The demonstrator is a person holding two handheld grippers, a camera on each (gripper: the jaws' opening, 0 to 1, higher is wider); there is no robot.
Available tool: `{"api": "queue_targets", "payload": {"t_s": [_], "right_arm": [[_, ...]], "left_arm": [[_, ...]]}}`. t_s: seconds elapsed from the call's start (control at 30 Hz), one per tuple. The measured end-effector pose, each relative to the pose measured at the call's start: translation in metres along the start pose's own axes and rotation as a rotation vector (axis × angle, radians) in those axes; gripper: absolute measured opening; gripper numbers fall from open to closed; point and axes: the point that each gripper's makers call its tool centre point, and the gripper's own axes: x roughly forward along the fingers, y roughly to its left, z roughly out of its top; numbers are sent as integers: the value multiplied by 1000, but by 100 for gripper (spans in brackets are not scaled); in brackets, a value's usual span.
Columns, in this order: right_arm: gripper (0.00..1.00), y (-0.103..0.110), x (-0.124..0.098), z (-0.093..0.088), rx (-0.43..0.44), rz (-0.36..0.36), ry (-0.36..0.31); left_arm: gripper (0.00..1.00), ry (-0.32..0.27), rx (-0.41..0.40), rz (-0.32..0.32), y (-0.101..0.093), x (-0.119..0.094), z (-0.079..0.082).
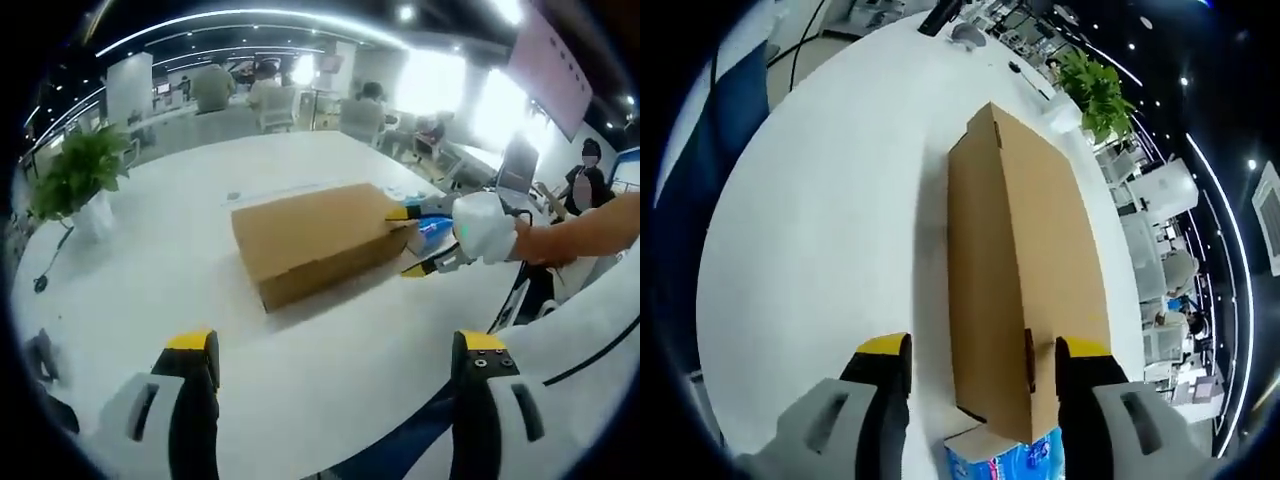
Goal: Operate the shoe box by opening the lid, removing the specified soft item, and placing it in the target area until the item is outside and the box remains undamaged.
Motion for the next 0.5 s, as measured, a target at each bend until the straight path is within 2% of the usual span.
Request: {"api": "queue_targets", "payload": {"t_s": [0.07,0.13,0.17,0.2,0.3,0.37,0.43,0.5], "right_arm": [[67,-10,-9,5,55,-31,-30],[78,-15,-17,3,135,-38,-47],[84,-16,-18,3,149,-39,-47],[90,-18,-24,-2,226,-39,-41],[93,-23,-43,-7,399,-38,-60],[91,-34,-59,-18,497,-97,-78],[92,-40,-71,-27,540,-125,-104],[92,-44,-82,-33,550,-129,-99]], "left_arm": [[99,-3,-4,2,1,-1,1],[99,-10,0,8,2,-3,2],[99,-13,-1,10,3,-4,3],[99,-15,-6,10,4,-4,2],[99,-9,-16,12,6,-3,-2],[99,-6,-19,10,4,-3,-1],[99,-10,-18,15,7,-3,1],[99,-13,-16,24,11,-3,3]]}}
